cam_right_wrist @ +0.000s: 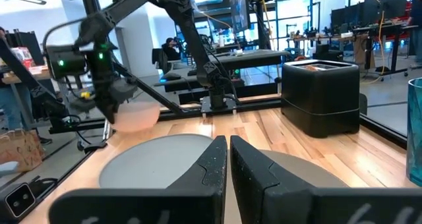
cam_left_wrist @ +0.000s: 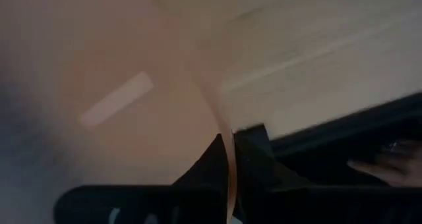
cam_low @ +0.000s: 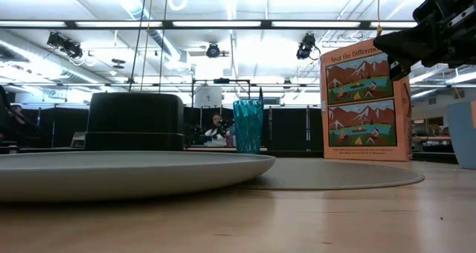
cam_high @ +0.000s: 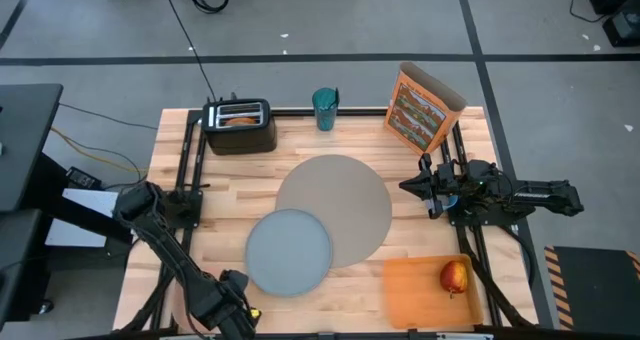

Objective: Arrange a breakfast setting

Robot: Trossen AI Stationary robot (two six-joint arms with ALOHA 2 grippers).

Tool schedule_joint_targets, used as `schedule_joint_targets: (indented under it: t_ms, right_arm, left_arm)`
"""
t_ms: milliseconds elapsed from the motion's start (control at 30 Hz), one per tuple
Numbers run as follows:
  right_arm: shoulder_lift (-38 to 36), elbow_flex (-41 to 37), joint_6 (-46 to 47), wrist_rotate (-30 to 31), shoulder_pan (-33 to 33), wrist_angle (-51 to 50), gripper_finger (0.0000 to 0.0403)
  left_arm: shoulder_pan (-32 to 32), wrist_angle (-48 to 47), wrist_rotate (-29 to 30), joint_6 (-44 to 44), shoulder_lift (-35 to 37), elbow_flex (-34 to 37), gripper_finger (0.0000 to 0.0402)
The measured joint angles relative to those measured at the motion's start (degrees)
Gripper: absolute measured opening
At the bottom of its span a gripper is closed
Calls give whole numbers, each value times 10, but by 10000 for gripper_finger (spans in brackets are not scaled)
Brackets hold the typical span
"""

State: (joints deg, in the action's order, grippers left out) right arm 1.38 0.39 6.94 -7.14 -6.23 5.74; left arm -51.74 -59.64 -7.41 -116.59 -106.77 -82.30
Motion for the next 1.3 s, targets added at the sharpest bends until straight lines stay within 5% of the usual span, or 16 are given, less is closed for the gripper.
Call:
schedule_joint_targets:
  t_ms: [300,567,733,900,1167,1300]
  right_arm:
    - [0,0,0,0,0,0,27]
    - [0,0,0,0,0,0,27]
    - [0,0,0,0,0,0,27]
    - [0,0,0,0,0,5,27]
    - [2,0,0,-1,0,13,27]
    - [2,0,0,-1,0,17,27]
  left_arm:
    - [52,-253,132,192,6,-105,13]
    - [211,-178,272,623,6,-103,13]
    - [328,-11,272,913,-1,-102,13]
    - [417,116,201,1117,-23,-102,13]
    - [471,175,170,1385,-88,-102,13]
    - [475,169,137,1445,-107,-102,13]
